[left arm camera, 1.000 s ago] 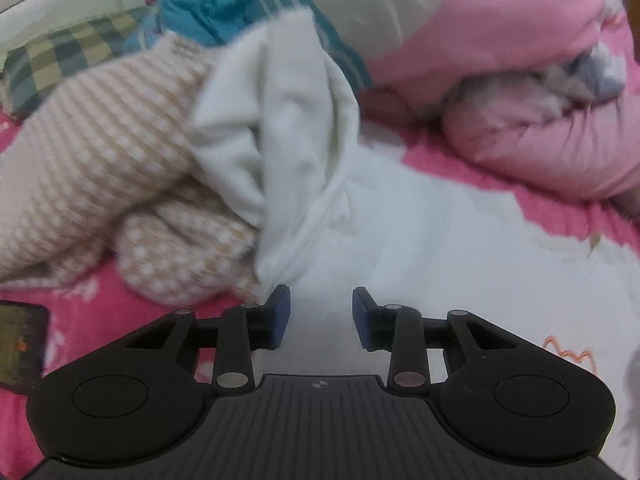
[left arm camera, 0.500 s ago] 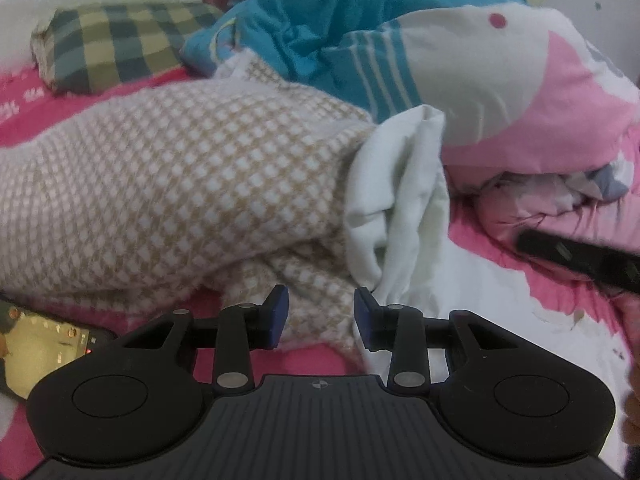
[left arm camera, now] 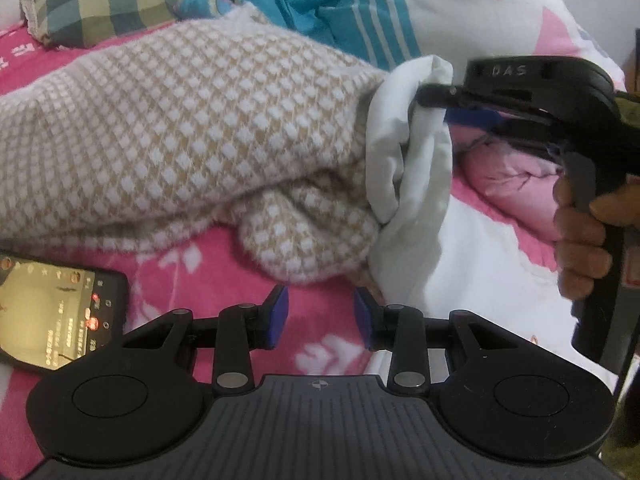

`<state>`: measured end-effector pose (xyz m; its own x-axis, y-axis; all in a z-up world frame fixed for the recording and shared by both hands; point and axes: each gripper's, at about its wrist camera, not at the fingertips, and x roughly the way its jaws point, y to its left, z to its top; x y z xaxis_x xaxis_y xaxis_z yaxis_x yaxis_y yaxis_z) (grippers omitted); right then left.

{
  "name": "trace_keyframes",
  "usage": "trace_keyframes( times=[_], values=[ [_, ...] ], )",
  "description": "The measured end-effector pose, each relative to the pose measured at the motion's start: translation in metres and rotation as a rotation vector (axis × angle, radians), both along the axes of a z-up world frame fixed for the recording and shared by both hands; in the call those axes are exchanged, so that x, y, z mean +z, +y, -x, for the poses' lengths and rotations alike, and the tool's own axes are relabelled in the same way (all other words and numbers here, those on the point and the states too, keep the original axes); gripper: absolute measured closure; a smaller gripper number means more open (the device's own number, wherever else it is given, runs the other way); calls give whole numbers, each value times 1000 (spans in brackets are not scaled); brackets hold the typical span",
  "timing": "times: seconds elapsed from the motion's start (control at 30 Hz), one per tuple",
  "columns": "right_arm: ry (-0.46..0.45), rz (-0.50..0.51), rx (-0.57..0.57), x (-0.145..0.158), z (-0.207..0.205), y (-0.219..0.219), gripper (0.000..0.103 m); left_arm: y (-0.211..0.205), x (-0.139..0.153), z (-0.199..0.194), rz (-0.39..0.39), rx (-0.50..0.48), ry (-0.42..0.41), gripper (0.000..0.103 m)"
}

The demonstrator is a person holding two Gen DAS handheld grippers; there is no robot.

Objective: Fold clothes

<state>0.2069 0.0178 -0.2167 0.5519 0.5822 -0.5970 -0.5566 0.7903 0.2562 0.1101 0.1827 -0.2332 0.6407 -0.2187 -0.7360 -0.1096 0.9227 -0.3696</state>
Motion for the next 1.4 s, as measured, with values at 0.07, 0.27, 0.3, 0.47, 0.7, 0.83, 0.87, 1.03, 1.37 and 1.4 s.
trace_keyframes(
  times=[0.07,0.27,0.3,0.47,0.7,0.83,0.87,1.03,1.37,1.4],
  values=[
    [6,-12,-4,-1,0,-2,99,-1,0,1,3,-3,1,67],
    [37,-163,-45,18,12,-52,99,-8,5,-2,22,-28,-17,67],
    [45,-185,-71,22,17,-67,99,-10,6,-3,24,-35,-22,67],
    [145,-190,-243,14,42,-141,97,-24,9,-12,31,-98,-42,67],
    [357,132,-442,-49,50,-189,74,-48,-3,-19,-16,-179,2,67],
    [249,108,-361,-30,51,-175,74,-59,-10,-19,-50,-215,19,67],
    [214,106,-312,-22,50,-164,73,-61,-12,-19,-58,-224,24,67],
    [71,139,-89,-13,26,-102,54,-74,-20,-18,-100,-268,45,67],
    [70,294,147,-70,-37,-15,61,-75,-32,-14,-109,-290,52,67],
    [80,288,147,-72,-39,-15,82,-75,-32,-15,-113,-296,49,67]
  ],
)
